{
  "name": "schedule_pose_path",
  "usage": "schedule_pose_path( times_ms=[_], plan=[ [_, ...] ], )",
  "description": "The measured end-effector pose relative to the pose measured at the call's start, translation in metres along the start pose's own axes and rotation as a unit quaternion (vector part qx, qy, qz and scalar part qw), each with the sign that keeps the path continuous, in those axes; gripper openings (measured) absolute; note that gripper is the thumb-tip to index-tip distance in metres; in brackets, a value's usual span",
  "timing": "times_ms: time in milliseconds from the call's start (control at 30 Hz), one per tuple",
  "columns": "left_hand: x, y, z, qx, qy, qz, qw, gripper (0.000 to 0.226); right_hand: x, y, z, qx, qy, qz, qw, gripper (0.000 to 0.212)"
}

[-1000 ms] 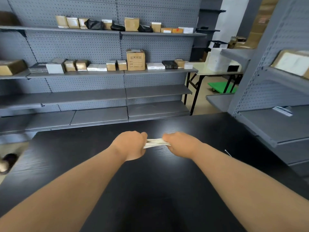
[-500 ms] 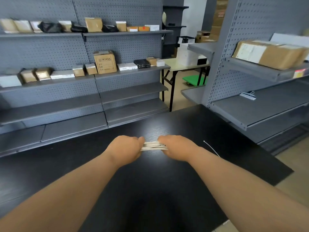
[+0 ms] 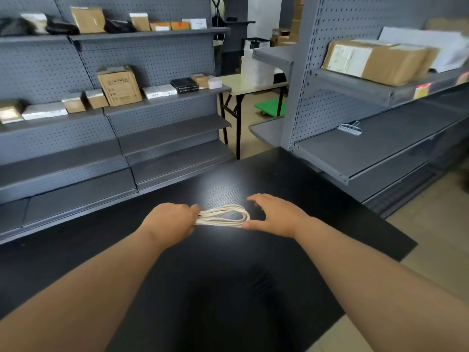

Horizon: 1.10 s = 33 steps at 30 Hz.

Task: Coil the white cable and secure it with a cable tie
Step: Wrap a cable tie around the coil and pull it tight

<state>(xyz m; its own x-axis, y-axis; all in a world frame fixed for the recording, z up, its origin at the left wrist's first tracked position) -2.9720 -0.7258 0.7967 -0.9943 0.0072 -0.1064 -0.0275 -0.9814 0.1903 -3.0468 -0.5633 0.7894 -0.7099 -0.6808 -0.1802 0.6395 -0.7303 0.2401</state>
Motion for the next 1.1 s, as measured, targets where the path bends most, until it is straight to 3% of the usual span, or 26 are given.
schedule_pose_path(
  times_ms=[67, 267, 367, 767, 1100],
  plan=[
    [0.016, -0.004, -0.006, -0.003, 0.006, 0.011, 1.000, 0.021, 0.007, -0.039, -0.006, 0.020, 0.006, -0.043, 0.999, 0.070],
    [0.064, -0.031, -0.021, -0.049, 0.022, 0.051, 0.997, 0.019, 0.028, -0.168, -0.040, -0.061, 0.064, -0.197, 0.976, 0.028],
    [0.083, -0.046, -0.027, -0.069, 0.027, 0.078, 0.994, 0.019, 0.034, -0.203, -0.059, -0.070, 0.104, -0.233, 0.964, 0.015],
    [0.102, -0.080, -0.045, -0.104, 0.073, 0.182, 0.975, 0.018, 0.059, -0.231, -0.106, 0.040, 0.155, -0.263, 0.952, 0.024],
    [0.089, -0.065, -0.047, -0.128, 0.079, 0.247, 0.957, 0.019, 0.073, -0.218, -0.108, 0.042, 0.178, -0.227, 0.957, 0.019]
  ],
)
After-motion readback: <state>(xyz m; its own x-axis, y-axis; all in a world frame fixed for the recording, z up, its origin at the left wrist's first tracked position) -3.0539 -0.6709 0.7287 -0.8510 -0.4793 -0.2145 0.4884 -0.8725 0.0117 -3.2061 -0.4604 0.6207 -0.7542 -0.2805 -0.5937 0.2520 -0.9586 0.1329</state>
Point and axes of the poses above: each hand's wrist, its own x-axis towards the middle knuckle, its own z-axis out of the back of the hand, y = z × x, the point moved 9 cm from there along x, towards the middle knuckle, and after that the axes turned 10 degrees about -x, right-handed, at the moved point
